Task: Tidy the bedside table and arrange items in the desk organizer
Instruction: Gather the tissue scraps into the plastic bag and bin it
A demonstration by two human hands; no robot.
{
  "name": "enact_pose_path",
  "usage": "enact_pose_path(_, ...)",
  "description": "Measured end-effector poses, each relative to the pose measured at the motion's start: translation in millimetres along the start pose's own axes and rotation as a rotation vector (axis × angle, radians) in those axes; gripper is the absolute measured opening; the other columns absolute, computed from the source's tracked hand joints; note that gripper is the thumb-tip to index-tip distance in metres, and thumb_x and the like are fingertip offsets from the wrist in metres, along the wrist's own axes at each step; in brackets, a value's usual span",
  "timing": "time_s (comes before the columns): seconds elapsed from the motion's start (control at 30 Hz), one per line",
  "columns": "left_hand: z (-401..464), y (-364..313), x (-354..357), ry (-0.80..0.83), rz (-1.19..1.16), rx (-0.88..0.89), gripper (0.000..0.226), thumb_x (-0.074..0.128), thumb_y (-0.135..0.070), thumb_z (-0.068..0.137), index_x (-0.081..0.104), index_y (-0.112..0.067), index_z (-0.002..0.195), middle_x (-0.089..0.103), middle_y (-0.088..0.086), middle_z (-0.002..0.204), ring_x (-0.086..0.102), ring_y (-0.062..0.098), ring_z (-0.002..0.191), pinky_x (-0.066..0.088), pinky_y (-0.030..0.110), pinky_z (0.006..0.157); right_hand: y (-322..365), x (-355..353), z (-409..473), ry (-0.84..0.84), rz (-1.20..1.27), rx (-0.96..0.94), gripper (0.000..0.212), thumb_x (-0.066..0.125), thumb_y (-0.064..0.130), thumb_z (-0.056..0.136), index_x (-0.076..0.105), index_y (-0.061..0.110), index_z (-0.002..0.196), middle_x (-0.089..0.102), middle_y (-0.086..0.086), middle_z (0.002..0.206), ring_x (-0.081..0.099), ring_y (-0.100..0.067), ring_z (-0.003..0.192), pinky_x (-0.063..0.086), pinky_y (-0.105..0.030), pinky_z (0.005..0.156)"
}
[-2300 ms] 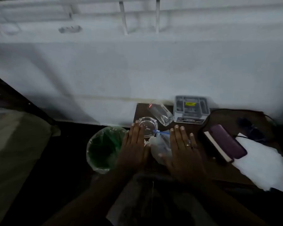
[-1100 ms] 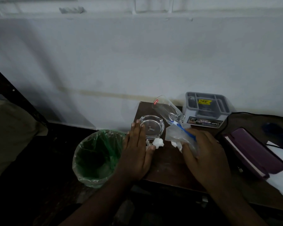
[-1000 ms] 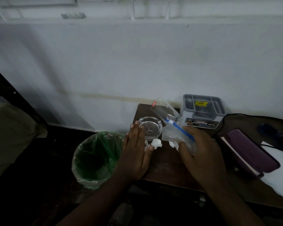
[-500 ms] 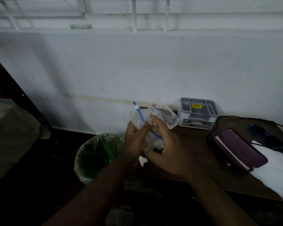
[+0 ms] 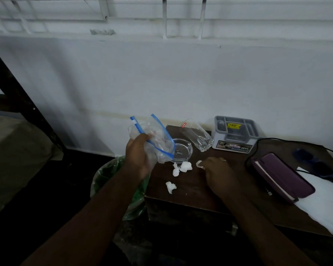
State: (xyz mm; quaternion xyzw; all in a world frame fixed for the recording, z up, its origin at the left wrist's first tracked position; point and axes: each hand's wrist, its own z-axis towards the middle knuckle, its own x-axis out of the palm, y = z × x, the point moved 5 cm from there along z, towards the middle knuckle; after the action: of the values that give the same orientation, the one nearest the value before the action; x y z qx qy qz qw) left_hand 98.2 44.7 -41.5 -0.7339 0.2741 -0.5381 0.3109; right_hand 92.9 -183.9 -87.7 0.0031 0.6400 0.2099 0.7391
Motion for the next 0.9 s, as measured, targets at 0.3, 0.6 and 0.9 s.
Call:
enact_pose_path(0.3, 2.1, -4.9, -17.5, -0.064, 0.008, -0.016, 0.039, 0.052, -0.007, 0.092, 0.050, -0.006, 0.131, 0.056, 0.023, 0.131, 0.054, 0.043, 0.122, 0.044, 0.059, 0.102, 86.7, -8.9, -14.2, -0.079, 0.261, -0.081, 0.045, 0.048, 0.055, 0.089, 0.065, 0.024, 0.118, 0.059, 0.004, 0.118, 0.056, -0.013, 0.110, 0.047, -0.034, 0.094)
enact_pose_path(0.6, -1.7, -5.1, -26.1, -0.059, -0.024, -0.040, 0.040, 0.051, -0.007, 0.092, 0.050, -0.007, 0.133, 0.057, 0.021, 0.131, 0.057, 0.039, 0.118, 0.050, 0.056, 0.095, 79.7, 19.8, -20.7, -0.049, 0.035, -0.097, 0.051, 0.045, 0.064, 0.084, 0.055, 0.035, 0.125, 0.050, 0.006, 0.134, 0.044, -0.019, 0.125, 0.041, -0.042, 0.104)
enact_pose_path(0.9, -2.6, 4.3, -29.4, -0.055, -0.008, -0.058, 0.031, 0.053, -0.007, 0.090, 0.057, -0.010, 0.121, 0.063, 0.017, 0.117, 0.063, 0.037, 0.106, 0.059, 0.047, 0.075, 72.4, 10.5, -8.6, -0.038, 0.019, -0.157, 0.023, 0.052, 0.037, 0.090, 0.067, 0.031, 0.107, 0.062, 0.008, 0.112, 0.050, -0.017, 0.111, 0.044, -0.033, 0.092)
